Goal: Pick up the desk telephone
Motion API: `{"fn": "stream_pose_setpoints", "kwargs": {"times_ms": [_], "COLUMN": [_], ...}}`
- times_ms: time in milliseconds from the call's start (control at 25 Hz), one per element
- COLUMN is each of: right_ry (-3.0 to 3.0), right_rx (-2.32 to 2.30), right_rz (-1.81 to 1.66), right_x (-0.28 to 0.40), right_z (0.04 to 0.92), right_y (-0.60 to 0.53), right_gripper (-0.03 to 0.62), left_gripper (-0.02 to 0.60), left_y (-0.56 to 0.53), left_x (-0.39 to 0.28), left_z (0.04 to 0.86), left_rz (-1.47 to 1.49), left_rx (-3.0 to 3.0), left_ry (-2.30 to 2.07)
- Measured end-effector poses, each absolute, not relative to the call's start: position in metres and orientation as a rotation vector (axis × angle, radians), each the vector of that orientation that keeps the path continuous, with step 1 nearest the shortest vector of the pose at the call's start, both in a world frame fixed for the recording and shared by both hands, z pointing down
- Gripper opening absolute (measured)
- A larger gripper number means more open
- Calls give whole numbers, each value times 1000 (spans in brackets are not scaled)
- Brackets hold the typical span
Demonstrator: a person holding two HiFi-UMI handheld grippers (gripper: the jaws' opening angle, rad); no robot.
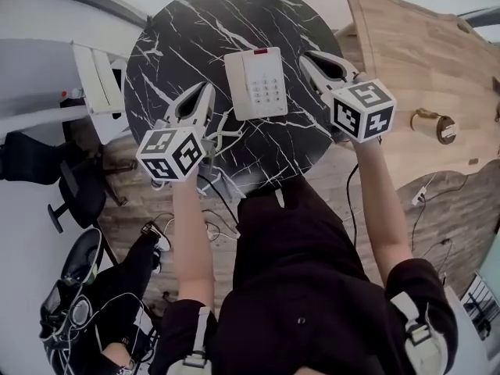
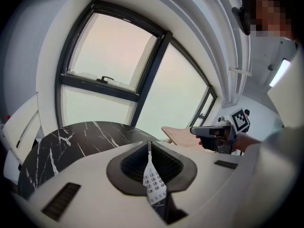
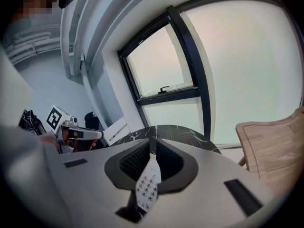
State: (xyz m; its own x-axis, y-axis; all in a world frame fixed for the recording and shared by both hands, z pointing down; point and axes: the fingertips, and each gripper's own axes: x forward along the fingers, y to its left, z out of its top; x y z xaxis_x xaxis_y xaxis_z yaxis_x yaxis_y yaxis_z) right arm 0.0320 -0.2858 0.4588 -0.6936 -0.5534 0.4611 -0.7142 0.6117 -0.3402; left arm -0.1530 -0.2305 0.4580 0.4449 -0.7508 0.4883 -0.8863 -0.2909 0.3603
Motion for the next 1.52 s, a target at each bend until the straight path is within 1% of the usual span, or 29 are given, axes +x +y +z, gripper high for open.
{"fn": "stream_pose_setpoints", "kwargs": {"times_ms": [160, 240, 480, 760, 840, 880, 920, 1120, 1200, 1280, 1520], "right_ry": [-2469, -2438, -2364, -2274, -2256, -2249, -2243, -2213, -2201, -2194, -2184], "right_rx": [1015, 1006, 986, 937, 924, 919, 915, 891, 882, 869, 830], "right_rz": [777, 808, 891, 984, 1005, 1015, 1025, 1060, 1070, 1079, 1093], "right_x": [30, 29, 25, 22, 20, 20, 19, 16, 14, 12, 4], "right_z": [487, 503, 545, 595, 606, 612, 617, 640, 649, 656, 671], "right_y": [-280, -276, -263, -239, -234, -232, -231, -229, -230, -230, -232], "right_gripper": [41, 63, 89, 140, 149, 150, 153, 178, 185, 202, 221], "left_gripper": [17, 18, 18, 23, 46, 86, 106, 145, 173, 175, 243], "left_y": [-230, -230, -228, -216, -213, -213, -213, -216, -216, -214, -214], "left_x": [-153, -154, -156, -151, -149, -147, -146, -142, -142, -140, -131], "left_z": [489, 503, 542, 582, 592, 597, 601, 620, 628, 637, 650], "left_rz": [310, 316, 333, 360, 365, 367, 370, 375, 371, 379, 354], "left_rx": [2074, 2056, 2009, 1960, 1949, 1943, 1938, 1918, 1905, 1893, 1892], "left_ry": [-1312, -1287, -1231, -1151, -1126, -1117, -1109, -1069, -1048, -1021, -938]}}
